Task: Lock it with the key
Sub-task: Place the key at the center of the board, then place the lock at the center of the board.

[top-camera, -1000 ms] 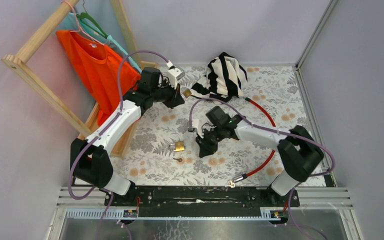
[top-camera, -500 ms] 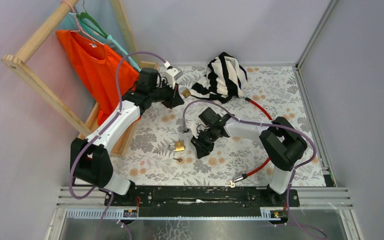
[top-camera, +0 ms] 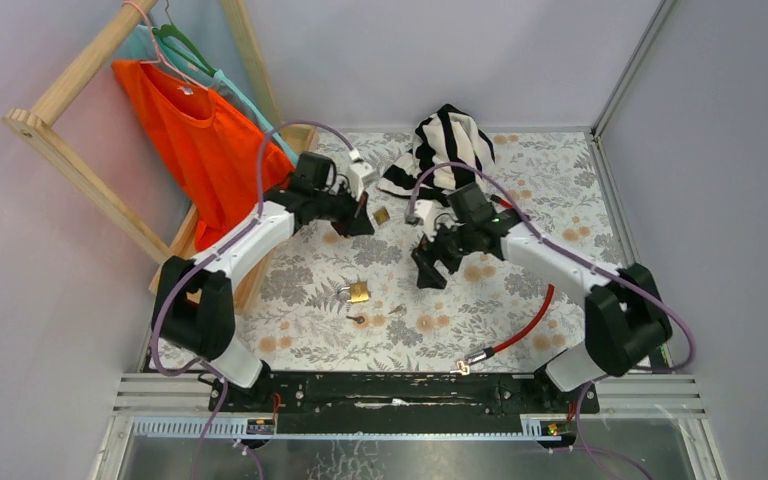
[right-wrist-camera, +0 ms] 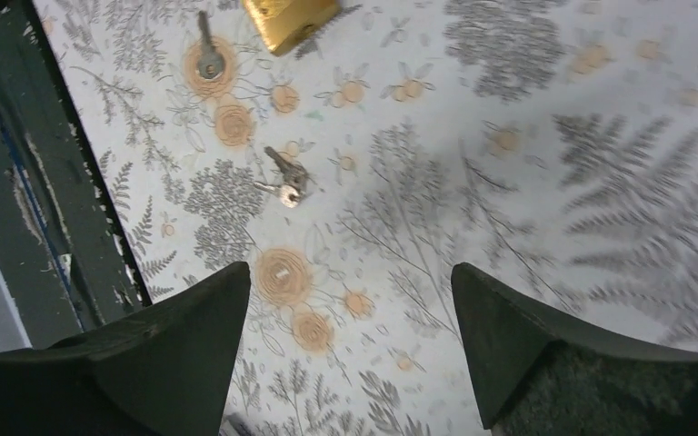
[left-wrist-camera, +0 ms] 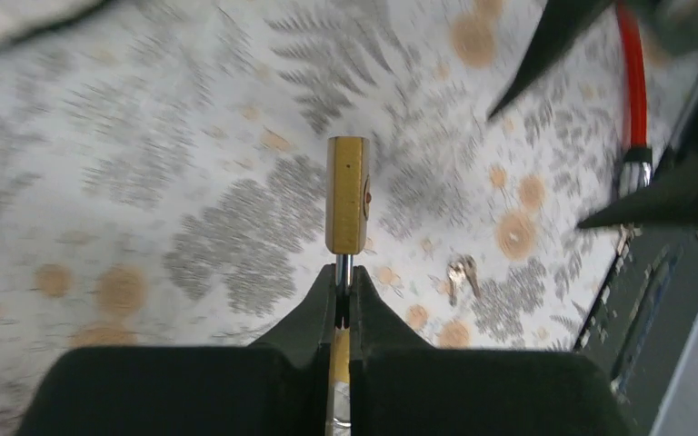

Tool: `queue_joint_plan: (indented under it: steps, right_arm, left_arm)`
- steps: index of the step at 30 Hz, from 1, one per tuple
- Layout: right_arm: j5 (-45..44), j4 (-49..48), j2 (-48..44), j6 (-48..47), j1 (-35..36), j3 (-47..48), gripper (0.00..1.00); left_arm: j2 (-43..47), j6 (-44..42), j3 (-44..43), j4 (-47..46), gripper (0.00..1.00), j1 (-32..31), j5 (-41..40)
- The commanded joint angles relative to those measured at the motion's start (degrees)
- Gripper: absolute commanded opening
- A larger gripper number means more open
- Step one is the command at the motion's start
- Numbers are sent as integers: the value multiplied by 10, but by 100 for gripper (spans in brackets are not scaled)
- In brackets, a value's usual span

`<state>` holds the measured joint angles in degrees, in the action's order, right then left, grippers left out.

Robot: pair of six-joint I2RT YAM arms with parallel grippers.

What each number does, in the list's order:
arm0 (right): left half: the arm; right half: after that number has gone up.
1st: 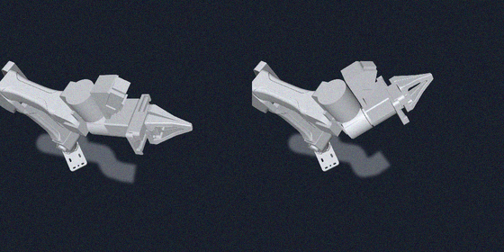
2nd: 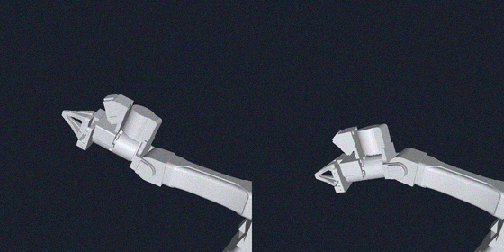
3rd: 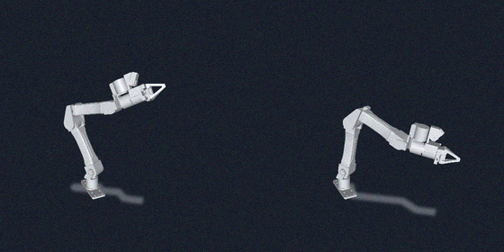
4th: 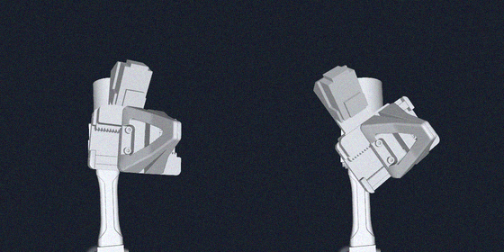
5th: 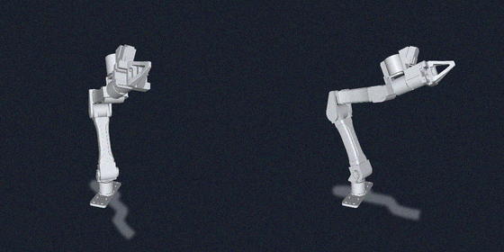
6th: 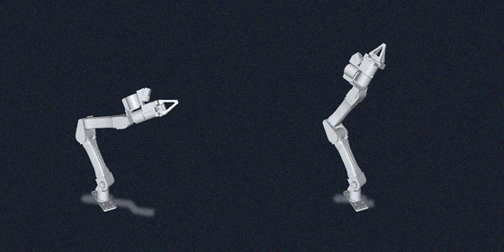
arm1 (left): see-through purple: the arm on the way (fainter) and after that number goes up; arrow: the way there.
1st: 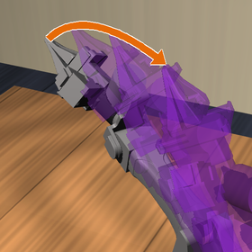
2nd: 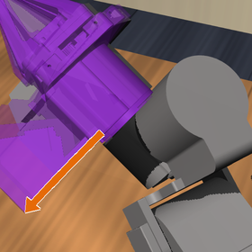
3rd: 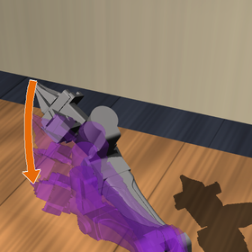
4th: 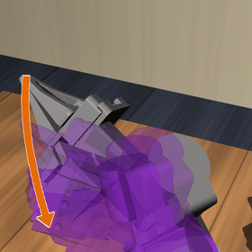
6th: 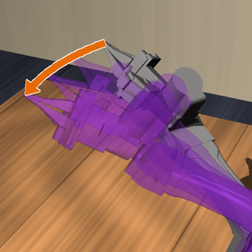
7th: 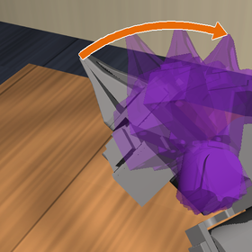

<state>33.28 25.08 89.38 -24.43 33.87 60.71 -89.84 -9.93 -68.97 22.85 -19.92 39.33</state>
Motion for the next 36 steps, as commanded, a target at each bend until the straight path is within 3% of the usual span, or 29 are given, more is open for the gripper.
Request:
queue_joint_plan:
  steps: [1, 8, 15, 20, 29, 36]
  right_arm:
    - [-33, 31, -77, -17, -45, -19, 88]
    - [-98, 7, -171, 15, -101, -60, 92]
    - [-97, -4, -182, 35, -188, -75, 93]
    - [-94, -12, -186, 33, -201, -83, 94]
    - [-91, -15, -187, 29, -204, -87, 94]
    - [-96, -15, -187, 23, -204, -90, 94]
  left_arm:
    - [-30, -91, 31, 63, 3, -57, 26]
    - [-116, -106, 16, 105, 8, -135, 21]
    - [-200, -90, -42, 142, 11, -139, 46]
    - [-232, -87, -59, 164, 18, -138, 51]
    - [-239, -101, -68, 180, 42, -136, 3]
    - [-203, -111, -64, 172, 54, -130, -52]
